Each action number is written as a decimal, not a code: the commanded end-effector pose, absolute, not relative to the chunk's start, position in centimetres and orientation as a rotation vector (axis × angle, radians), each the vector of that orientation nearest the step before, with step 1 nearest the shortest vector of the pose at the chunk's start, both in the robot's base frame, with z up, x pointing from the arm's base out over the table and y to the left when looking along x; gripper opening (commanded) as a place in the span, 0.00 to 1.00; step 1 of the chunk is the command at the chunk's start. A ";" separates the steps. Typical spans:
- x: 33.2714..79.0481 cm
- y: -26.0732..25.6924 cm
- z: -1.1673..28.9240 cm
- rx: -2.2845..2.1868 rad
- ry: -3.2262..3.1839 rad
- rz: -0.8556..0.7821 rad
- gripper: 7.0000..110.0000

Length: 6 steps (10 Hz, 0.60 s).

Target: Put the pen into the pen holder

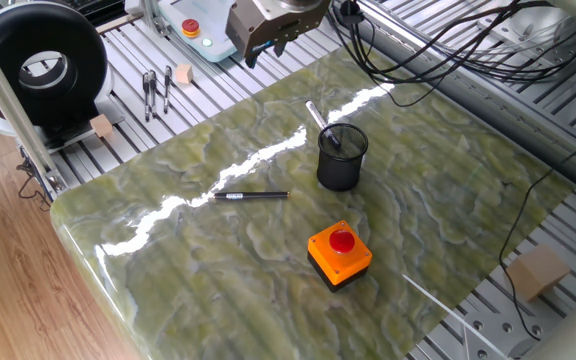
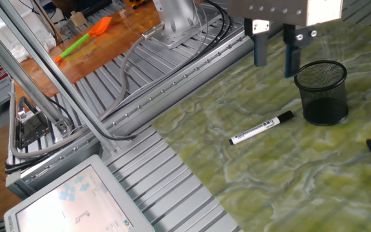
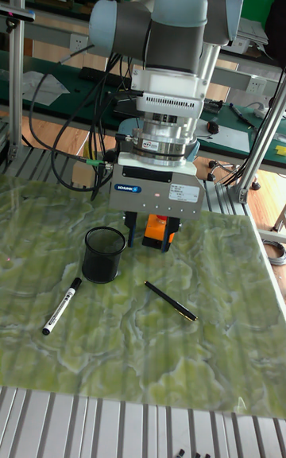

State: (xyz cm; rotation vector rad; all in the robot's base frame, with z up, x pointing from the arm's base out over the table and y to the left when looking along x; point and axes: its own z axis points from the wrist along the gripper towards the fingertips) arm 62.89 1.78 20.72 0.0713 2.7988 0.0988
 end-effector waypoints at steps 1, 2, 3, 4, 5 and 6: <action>63.1 1.9 20.8 0.079 2.790 0.114 0.00; 62.9 1.9 20.8 0.079 2.796 0.114 0.00; 62.9 1.9 20.8 0.076 2.798 0.111 0.00; 62.9 1.8 20.8 0.071 2.800 0.104 0.00; 62.9 1.7 20.7 0.069 2.800 0.101 0.00; 62.8 1.7 20.7 0.064 2.801 0.101 0.00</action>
